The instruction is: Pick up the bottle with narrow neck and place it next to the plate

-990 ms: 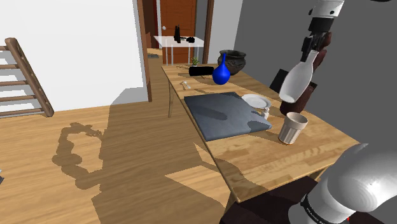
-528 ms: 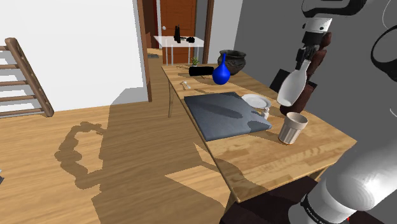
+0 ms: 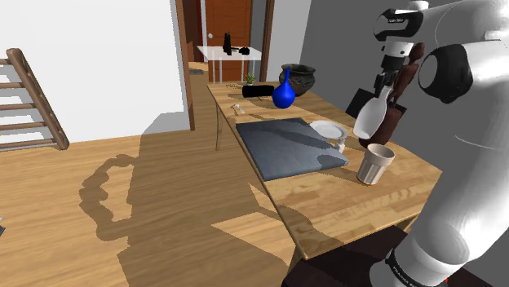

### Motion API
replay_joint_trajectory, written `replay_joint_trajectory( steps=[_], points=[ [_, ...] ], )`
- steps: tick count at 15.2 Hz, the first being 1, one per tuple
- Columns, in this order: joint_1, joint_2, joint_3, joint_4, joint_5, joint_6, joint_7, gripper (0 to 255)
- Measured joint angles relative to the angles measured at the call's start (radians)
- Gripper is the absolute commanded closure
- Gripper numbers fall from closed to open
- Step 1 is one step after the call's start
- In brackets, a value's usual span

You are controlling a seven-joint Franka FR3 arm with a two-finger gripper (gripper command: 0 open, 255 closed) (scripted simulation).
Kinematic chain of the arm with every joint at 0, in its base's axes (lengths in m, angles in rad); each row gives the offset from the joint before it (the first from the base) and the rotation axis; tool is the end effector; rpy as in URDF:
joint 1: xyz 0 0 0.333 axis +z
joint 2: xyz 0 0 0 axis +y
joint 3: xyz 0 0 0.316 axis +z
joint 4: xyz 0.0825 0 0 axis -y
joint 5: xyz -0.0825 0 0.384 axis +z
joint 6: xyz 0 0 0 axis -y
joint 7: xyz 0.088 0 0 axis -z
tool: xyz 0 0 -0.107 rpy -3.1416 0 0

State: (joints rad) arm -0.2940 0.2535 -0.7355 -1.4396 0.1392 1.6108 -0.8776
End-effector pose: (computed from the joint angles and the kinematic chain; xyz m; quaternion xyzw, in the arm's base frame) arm 0.3725 -0.4923 0.5741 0.9973 -0.0720 -0.0174 0.0015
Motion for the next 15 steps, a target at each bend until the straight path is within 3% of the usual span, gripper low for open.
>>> replay_joint_trajectory(
  steps=[8,15],
  points=[
    [-0.202,0.313,0.042,0.260,0.180,0.006,-0.107,255],
    [-0.196,0.334,0.049,0.190,0.192,0.090,-0.119,255]
  ],
)
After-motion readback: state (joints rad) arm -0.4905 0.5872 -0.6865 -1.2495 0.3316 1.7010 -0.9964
